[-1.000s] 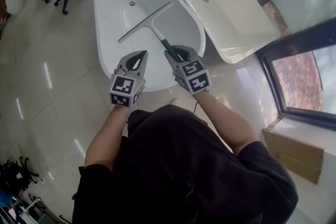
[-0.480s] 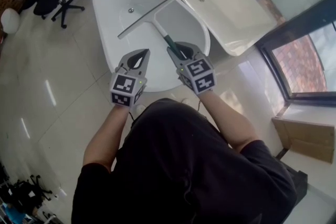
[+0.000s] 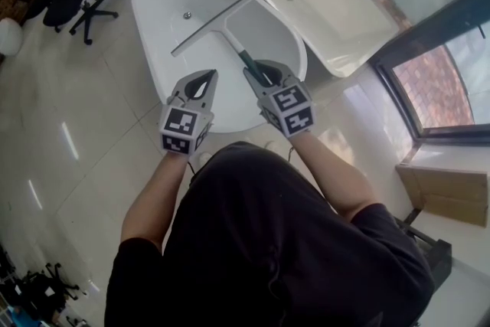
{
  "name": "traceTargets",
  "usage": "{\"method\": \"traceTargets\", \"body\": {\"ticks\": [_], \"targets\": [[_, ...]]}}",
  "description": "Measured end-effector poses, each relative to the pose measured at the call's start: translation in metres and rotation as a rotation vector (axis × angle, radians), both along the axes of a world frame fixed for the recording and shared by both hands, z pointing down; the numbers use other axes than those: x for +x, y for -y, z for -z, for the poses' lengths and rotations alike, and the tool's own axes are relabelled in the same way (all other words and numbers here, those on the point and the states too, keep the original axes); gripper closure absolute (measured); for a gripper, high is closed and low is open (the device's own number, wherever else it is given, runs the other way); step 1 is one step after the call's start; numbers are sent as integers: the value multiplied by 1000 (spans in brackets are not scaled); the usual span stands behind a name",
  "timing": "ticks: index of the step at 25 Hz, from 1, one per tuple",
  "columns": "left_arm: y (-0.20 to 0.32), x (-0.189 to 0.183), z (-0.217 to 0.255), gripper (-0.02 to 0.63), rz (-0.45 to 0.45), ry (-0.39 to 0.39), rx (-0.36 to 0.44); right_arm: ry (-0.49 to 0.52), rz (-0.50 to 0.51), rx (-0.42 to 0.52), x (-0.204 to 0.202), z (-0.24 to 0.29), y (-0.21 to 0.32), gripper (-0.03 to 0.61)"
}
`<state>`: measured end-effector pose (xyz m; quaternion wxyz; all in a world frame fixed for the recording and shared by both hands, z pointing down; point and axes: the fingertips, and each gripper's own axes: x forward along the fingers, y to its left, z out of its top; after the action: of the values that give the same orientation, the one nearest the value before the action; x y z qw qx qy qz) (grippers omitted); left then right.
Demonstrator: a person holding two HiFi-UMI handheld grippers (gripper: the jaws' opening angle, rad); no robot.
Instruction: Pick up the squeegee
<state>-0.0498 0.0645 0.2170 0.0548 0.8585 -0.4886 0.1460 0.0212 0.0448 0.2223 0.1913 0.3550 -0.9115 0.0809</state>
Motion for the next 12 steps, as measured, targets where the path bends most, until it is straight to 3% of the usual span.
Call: {"method": "traceTargets", "body": {"ticks": [12], "targets": [[1,1,-1,612,5,-13,-4,-9,5,4,0,1,0,480]]}}
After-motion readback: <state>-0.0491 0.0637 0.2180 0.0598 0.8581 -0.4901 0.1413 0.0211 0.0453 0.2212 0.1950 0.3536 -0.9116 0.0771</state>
